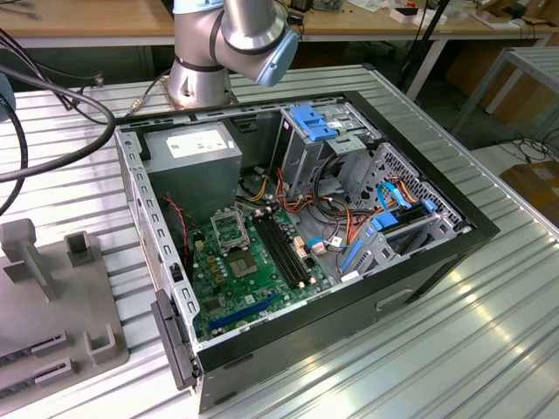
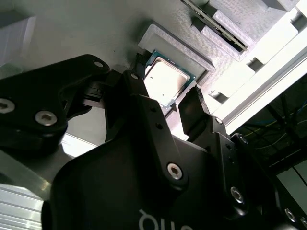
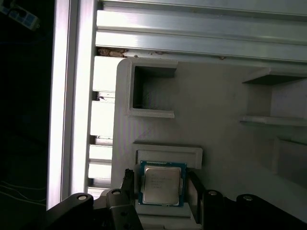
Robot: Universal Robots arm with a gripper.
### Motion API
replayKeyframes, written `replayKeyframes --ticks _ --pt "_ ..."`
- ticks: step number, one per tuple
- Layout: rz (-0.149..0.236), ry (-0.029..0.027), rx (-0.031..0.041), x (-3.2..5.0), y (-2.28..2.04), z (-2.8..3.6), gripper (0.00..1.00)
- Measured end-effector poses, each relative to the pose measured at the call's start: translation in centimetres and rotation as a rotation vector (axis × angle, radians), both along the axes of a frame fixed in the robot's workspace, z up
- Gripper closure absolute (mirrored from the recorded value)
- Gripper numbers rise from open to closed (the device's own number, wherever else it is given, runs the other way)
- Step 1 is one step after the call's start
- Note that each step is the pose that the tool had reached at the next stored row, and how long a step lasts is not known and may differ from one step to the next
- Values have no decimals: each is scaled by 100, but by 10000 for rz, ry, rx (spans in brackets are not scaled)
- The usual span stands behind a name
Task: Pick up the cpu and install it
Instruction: 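Pick up the cpu and move it towards the insertion slot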
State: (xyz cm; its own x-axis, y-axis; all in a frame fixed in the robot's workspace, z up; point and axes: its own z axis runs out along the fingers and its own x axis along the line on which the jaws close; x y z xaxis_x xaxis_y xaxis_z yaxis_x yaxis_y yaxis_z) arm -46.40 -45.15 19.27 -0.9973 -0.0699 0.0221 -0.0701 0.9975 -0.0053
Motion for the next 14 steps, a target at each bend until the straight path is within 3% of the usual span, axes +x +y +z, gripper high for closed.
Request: replayKeyframes --ticks 4,5,14 --pt "0 0 0 0 0 -1 46" --pt "-1 -1 0 1 0 -1 53" --pt "-75 -1 -3 43 0 -1 53"
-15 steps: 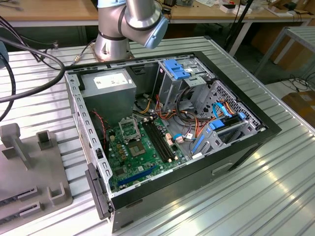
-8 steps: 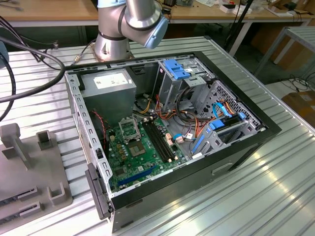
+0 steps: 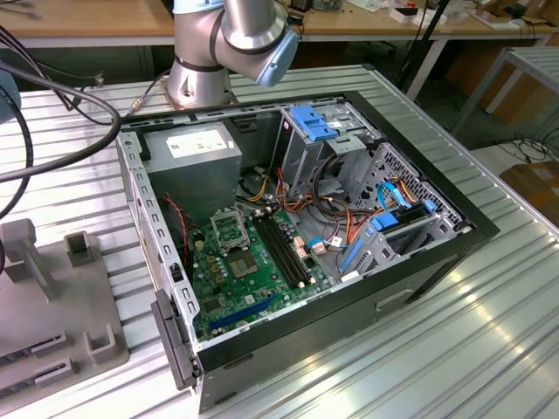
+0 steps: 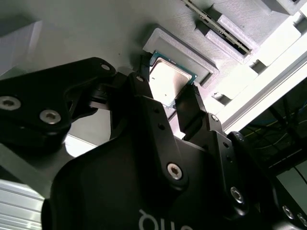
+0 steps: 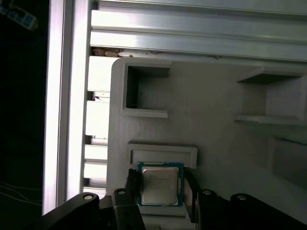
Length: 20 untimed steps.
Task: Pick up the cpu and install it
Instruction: 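Pick up the cpu and move it towards the insertion slot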
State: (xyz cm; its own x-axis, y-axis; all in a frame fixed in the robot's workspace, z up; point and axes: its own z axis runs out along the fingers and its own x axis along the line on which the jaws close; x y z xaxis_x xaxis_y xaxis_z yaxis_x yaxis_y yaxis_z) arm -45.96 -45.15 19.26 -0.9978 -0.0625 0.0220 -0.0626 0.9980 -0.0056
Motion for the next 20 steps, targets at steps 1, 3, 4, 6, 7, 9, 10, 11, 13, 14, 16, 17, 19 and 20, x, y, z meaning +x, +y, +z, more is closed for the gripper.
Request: replayKeyframes --ticks 1,3,4,6,7,9,10,11,13,14,16,17,19,20 --pt "-36 0 -1 0 0 0 53" --pt "-67 0 -3 2 0 0 53" --pt "-67 0 -4 2 0 0 53" --pt "-68 0 -4 2 0 0 53" --pt "-68 0 -4 2 0 0 53" --pt "-68 0 -5 2 0 0 53" --pt "-68 1 -6 2 0 1 53" --pt "-68 1 -6 3 0 5 53" --pt "-68 2 -4 4 0 56 53" --pt "-68 5 -5 4 0 89 53" --pt "-68 14 -5 5 0 183 53" --pt "-68 20 -5 5 0 214 53" --pt "-68 36 -5 6 0 294 53" --pt "-68 42 -5 7 0 322 53"
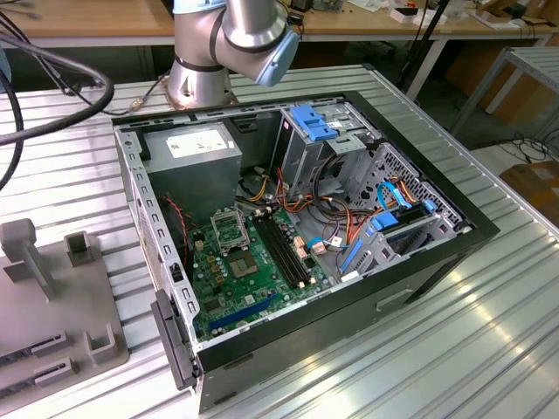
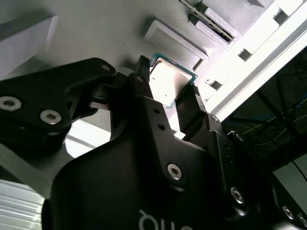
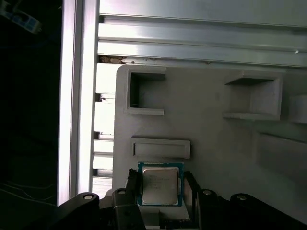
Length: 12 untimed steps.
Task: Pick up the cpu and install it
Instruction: 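Pick up the cpu and move it towards the insertion slot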
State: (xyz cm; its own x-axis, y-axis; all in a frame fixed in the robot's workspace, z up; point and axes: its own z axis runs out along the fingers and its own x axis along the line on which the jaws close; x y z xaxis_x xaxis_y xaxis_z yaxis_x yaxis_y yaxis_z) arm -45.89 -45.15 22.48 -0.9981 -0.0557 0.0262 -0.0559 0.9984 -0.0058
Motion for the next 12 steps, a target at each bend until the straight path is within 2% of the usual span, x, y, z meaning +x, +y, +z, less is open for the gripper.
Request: replayKeyframes --ticks 3,7,12 --pt "-1 15 0 1 0 60 53" --pt "0 19 0 1 0 60 53" --pt "0 18 1 1 0 92 53"
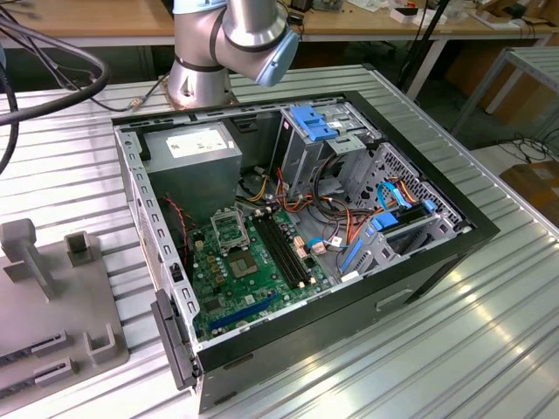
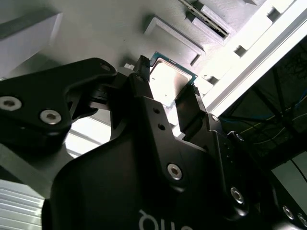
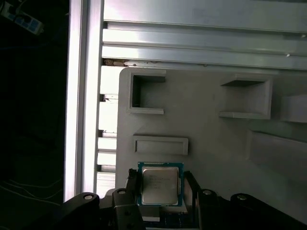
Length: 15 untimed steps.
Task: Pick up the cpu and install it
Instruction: 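Pick up the cpu and move it towards the insertion slot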
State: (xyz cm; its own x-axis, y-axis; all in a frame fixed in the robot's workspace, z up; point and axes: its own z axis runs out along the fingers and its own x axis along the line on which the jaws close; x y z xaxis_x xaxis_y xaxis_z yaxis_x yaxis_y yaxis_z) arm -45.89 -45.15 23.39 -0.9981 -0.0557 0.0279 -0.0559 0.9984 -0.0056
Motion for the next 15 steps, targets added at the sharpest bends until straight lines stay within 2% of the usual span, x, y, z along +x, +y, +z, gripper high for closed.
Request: replayKeyframes --ticks 15 --pt "0 0 0 1 0 98 53"
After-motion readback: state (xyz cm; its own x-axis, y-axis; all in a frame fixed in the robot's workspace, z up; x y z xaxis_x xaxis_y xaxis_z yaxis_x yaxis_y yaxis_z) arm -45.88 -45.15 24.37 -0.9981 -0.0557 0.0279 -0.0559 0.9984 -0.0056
